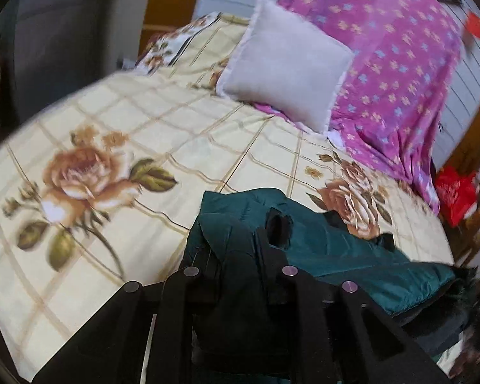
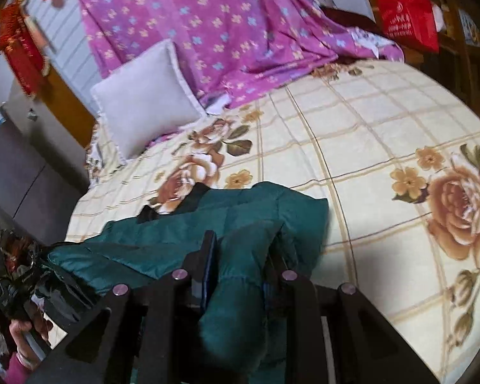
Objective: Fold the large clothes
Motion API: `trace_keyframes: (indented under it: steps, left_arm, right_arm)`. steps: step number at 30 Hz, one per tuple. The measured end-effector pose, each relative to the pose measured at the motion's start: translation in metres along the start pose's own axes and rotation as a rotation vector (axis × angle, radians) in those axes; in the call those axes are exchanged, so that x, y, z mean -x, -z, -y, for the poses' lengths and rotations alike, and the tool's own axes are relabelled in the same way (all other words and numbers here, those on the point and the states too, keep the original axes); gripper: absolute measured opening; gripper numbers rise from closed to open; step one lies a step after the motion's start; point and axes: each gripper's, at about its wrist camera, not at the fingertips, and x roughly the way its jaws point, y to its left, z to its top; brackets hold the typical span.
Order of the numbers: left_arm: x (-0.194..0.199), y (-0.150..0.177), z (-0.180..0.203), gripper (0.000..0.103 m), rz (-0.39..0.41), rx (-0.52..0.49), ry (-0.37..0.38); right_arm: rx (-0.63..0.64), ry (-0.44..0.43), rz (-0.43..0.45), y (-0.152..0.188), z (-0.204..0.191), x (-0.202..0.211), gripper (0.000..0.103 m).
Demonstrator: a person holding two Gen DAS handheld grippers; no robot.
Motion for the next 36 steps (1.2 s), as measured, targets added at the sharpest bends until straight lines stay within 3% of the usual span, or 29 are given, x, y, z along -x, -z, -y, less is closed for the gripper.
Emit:
trace_keyframes:
  steps: [5,7,10,14,30,32,34,36]
  left_arm:
    - [-0.013,-0.007,-0.022,0.012,-0.013,0.102,0.162]
    - [-0.008,-0.011,-0.024,0.016,-0.01,0.105,0.19]
    - [0.001,-0.014,-0.014,0.016,-0.003,0.036,0.165]
    - [0.006,-0.01,-0.005,0.016,0.014,-0.026,0.121]
    - [0.037,-0.016,0.0,0.017,0.056,-0.113,0.103]
    - [0.043,-0.017,-0.001,0.021,0.077,-0.111,0.085]
    - [0.054,-0.022,-0.007,0.033,0.142,-0.098,0.057]
    - [0.066,-0.026,-0.015,0.039,0.192,-0.076,0.053]
  right_arm:
    - [-0.082,-0.003,-0.028,0.004,0.02,-0.042,0.026]
    - [-0.069,0.001,-0.016,0.007,0.018,-0.045,0.026]
    - [-0.023,0.024,-0.008,0.01,0.014,-0.046,0.027]
    - [-0.056,0.009,-0.009,0.01,0.015,-0.044,0.027]
    - [0.025,0.071,0.014,0.015,0.009,-0.041,0.028]
    - [0.029,0.073,0.011,0.015,0.008,-0.041,0.028]
    - [0.032,0.078,0.008,0.015,0.008,-0.041,0.028]
    - [0.033,0.084,0.007,0.015,0.007,-0.041,0.029]
